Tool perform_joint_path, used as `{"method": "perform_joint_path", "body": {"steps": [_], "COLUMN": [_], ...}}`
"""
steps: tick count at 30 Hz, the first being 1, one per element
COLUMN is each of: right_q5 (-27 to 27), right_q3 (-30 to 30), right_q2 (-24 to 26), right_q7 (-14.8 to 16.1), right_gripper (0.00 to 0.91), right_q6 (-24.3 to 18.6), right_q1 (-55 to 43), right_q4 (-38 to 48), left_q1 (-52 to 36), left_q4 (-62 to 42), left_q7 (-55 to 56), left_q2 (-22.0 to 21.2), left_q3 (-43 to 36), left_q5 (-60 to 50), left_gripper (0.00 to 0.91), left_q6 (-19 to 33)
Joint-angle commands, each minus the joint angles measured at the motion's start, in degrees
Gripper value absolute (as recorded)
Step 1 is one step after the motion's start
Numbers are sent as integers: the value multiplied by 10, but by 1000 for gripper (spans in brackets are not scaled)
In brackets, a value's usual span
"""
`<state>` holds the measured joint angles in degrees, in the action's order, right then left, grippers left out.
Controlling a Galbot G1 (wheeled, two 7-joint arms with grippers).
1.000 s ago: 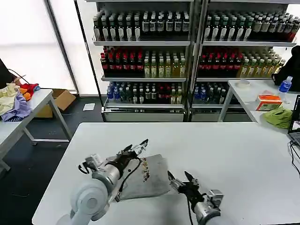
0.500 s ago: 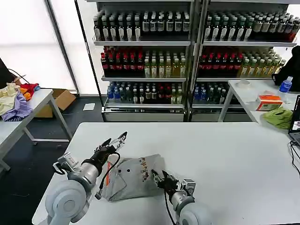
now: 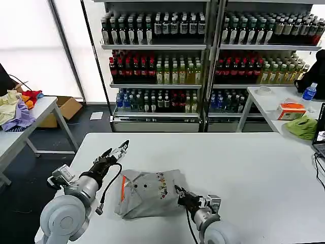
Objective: Fold and organize the clothes.
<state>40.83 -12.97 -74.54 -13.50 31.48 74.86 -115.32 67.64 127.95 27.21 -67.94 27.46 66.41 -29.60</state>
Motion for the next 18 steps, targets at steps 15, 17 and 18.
{"method": "perform_joint_path", "body": {"steps": [15, 17, 18], "right_q5": [-9, -13, -13], "right_q3": [-268, -271, -271], "right_q2": [96, 91, 90], "right_q7": [86, 85, 84], "right_gripper": [907, 907, 907], "right_q6": [-9, -20, -27], "right_q1": [171, 168, 164], "right_q4": [-79, -94, -99], "left_q1": [18, 18, 18], "left_q4": [8, 11, 12], "left_q7": [-12, -12, -12], "left_q2": [-7, -5, -5], "left_q3": [20, 21, 22], "left_q5": [-5, -5, -5], "left_gripper": [907, 907, 907], "left_q6": [1, 1, 0]}}
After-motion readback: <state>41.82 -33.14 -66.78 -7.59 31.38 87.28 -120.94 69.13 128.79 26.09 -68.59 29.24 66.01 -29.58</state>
